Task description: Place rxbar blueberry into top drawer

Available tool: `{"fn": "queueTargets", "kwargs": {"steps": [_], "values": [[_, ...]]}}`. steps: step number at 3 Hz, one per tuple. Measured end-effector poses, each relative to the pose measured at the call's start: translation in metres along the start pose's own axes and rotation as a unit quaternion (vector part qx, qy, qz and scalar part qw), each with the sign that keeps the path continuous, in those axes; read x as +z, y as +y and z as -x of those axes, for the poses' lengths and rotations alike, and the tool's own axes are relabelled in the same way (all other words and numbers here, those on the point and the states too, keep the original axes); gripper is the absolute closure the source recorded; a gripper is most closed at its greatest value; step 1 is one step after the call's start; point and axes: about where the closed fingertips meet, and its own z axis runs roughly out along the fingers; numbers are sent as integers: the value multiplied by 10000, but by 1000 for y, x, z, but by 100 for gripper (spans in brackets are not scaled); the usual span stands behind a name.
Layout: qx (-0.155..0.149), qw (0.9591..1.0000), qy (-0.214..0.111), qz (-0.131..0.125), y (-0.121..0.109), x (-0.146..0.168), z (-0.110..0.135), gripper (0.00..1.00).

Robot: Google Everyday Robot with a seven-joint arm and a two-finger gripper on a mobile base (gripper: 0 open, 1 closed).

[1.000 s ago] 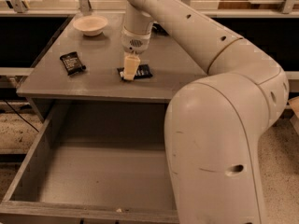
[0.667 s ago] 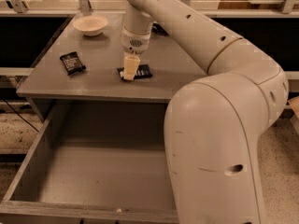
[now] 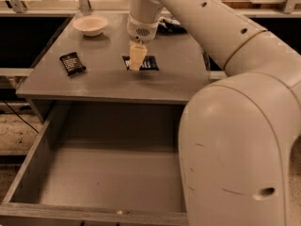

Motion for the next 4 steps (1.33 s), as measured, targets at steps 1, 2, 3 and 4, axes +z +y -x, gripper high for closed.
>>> {"fn": "queueTargets", "kwargs": {"steps": [1, 2, 3, 4], "values": [[76, 9986, 29, -528, 6, -42, -9, 100], [255, 9932, 162, -1124, 31, -86, -27, 100], [516, 9861, 331, -1544, 66, -114, -52, 100], [968, 9767, 562, -1832, 122, -133, -98, 100]]}}
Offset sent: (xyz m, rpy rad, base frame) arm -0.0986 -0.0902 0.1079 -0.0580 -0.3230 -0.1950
